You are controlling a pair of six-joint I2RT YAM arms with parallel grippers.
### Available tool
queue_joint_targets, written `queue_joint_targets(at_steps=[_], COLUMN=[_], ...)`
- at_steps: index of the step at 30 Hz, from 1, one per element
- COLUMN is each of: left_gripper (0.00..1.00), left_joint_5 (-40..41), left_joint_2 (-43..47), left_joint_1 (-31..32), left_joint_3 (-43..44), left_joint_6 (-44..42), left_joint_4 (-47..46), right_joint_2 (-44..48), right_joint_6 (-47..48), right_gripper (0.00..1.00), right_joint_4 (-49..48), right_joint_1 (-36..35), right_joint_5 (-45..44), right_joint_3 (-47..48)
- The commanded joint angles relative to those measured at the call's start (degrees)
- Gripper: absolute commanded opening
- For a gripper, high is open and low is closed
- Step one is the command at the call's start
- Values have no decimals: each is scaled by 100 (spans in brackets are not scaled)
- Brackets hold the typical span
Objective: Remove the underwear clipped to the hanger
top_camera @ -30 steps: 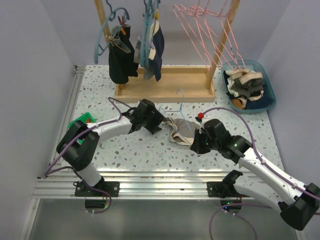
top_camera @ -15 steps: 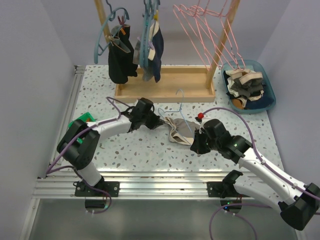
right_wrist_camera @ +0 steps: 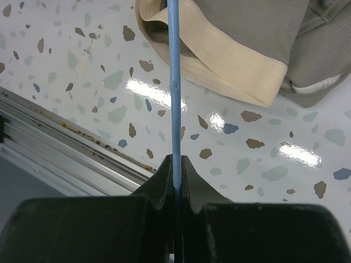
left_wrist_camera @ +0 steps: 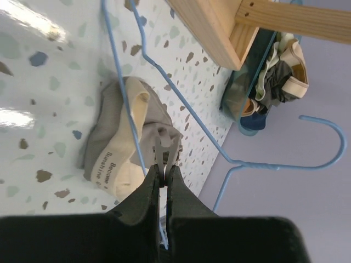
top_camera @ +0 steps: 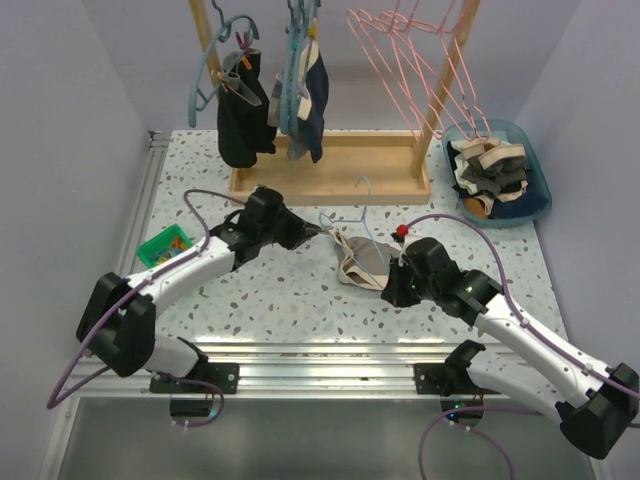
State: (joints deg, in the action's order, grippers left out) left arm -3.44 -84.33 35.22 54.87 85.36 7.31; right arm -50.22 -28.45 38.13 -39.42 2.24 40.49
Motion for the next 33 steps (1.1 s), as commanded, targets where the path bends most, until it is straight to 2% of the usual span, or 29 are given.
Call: queue_joint_targets(at_steps=[1,3,4,6,8,10,13,17,23,27,29,30,33], left_gripper=[0,0,0,0,0,0,0,0,0,2,18,45,86], left_joint_5=[184,483,589,836,915,1090,1310,1337,1837,1795,1663,1645,1557], left_joint_2=[916,1487,2073,2839,3211,3528,3652,3451,3011,2590,2554,2588,2694], left_joint_1=[-419,-893,-1121,-1902,-2682,-3098,-3740,-4583,-4849,-4858,-4858,-4867,-4858], left_joint_3=[-353,-626,-714,-864,-838,-742,-627,-872,-812,-627,-574,-565,-530], left_joint_6=[-405,-783,-932,-1459,-2064,-2391,-2998,-3631,-3860,-3869,-3861,-3852,-3852], left_joint_4=[802,1375,1892,2413,3037,3633,4075,4085,3760,3655,3576,3532,3505], right_joint_2=[99,170,205,328,442,478,592,785,996,1172,1233,1242,1207], right_joint_6=[-126,-117,-126,-170,-223,-240,-267,-258,-214,-214,-197,-196,-117], right_gripper=[0,0,0,0,0,0,0,0,0,0,0,0,0], right_joint_4=[-16,36,28,2,1,80,265,441,757,968,1047,1117,1319], right_joint_1=[4,22,13,13,22,13,13,22,22,13,22,22,22], right_joint_5=[-320,-338,-312,-242,-242,-242,-242,-242,-92,-127,-197,-215,-548], right_joint_3=[126,152,135,82,56,64,64,134,450,784,986,1057,1373])
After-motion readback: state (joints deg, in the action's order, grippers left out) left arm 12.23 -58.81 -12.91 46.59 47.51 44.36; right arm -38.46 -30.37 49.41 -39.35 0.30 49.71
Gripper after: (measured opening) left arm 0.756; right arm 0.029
